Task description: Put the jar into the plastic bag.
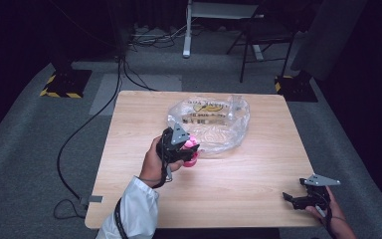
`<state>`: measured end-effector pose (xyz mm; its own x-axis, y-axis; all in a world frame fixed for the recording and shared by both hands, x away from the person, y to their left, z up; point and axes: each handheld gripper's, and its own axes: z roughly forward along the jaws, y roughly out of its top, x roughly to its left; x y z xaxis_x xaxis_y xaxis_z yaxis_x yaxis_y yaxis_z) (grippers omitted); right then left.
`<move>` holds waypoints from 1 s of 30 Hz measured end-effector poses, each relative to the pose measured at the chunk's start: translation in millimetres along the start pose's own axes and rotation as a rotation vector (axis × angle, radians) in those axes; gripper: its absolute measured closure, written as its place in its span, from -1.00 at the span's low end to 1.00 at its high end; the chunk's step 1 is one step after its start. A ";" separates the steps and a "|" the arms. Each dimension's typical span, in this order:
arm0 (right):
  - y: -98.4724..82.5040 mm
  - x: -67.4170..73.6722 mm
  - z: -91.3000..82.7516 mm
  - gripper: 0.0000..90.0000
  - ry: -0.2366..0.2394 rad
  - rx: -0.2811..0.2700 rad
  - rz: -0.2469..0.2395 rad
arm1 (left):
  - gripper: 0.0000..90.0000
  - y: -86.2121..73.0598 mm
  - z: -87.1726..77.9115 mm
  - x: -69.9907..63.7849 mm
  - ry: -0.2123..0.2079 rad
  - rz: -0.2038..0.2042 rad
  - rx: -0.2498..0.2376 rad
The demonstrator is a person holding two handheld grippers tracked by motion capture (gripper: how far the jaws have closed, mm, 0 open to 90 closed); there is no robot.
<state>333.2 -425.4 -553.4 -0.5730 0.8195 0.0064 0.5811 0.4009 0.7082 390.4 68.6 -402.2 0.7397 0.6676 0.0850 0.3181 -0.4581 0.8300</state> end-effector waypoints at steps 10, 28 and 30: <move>0.0 0.0 0.0 -1.00 0.000 0.000 0.001 | 0.07 18.0 19.2 3.7 0.002 -0.009 -0.006; 0.2 0.1 0.3 -1.00 -0.002 -0.001 0.001 | 0.07 62.5 50.7 13.8 0.019 -0.026 -0.022; 0.2 0.2 0.3 -1.00 -0.002 0.000 0.002 | 0.07 66.1 54.4 15.0 0.017 -0.026 -0.023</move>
<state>333.4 -425.0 -553.4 -0.5710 0.8209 0.0062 0.5819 0.3994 0.7085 454.8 16.3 -376.0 0.7208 0.6894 0.0726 0.3234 -0.4271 0.8444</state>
